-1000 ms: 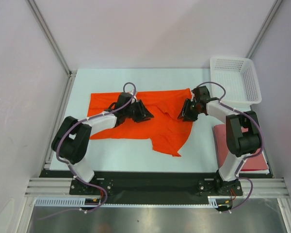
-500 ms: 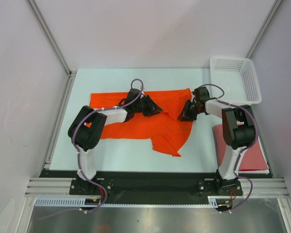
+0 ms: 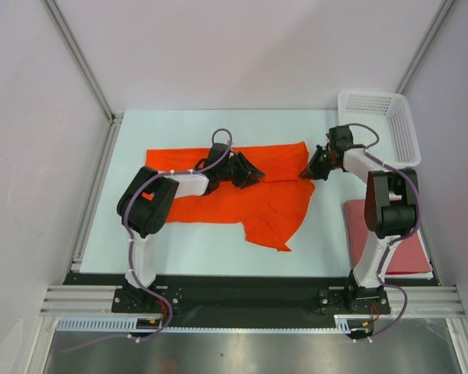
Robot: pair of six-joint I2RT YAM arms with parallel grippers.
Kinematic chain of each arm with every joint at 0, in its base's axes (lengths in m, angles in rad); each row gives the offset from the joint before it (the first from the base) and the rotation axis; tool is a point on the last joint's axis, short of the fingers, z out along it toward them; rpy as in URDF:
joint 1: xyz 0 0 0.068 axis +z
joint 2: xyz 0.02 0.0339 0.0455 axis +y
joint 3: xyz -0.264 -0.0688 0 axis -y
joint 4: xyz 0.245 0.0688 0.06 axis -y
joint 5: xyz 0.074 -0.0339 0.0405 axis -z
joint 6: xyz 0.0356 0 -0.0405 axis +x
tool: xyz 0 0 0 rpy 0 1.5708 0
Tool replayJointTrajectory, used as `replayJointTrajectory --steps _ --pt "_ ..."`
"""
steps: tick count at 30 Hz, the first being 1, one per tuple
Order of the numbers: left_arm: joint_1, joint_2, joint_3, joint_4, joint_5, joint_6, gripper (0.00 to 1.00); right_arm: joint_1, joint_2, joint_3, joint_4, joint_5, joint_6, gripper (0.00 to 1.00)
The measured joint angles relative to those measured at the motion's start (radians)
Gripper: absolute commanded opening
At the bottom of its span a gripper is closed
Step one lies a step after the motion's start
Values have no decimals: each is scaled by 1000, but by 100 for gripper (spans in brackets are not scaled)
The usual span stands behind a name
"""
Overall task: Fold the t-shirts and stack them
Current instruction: Fold the tshirt
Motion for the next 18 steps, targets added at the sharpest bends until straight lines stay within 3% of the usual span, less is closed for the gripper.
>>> replayJointTrajectory --steps 18 --pt "-33 98 94 29 -39 -51 38 -42 118 156 -15 -59 -3 0"
